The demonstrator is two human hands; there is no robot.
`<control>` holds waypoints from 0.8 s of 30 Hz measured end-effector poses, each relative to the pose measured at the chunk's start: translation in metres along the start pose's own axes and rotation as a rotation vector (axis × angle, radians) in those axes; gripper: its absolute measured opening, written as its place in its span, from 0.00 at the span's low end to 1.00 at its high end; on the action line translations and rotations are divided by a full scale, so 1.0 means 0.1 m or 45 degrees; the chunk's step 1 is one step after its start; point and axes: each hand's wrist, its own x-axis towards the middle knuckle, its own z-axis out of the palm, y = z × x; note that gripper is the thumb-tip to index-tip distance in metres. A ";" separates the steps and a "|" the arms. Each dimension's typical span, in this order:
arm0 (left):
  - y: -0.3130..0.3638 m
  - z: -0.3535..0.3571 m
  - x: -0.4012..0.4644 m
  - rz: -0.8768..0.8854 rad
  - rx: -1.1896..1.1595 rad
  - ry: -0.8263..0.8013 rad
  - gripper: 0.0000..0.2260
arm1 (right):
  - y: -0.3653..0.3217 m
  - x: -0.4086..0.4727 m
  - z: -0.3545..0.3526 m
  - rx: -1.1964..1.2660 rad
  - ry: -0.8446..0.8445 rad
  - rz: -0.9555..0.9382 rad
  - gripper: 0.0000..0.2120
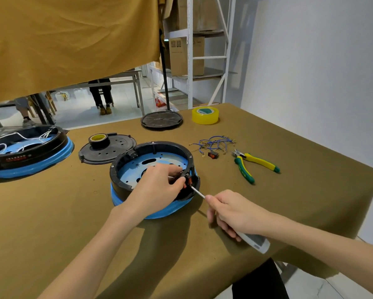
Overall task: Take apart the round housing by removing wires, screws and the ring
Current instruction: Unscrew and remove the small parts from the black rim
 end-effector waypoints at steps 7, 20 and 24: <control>0.14 0.06 0.04 -0.063 0.050 0.054 0.10 | -0.19 0.06 0.30 0.256 0.155 0.159 0.20; 0.07 0.11 0.38 -0.305 0.093 -0.064 0.17 | -0.43 0.42 0.31 0.205 0.273 0.150 0.04; 0.02 0.08 0.39 -0.285 -0.016 -0.085 0.17 | -0.29 0.42 0.08 0.288 0.170 0.216 0.10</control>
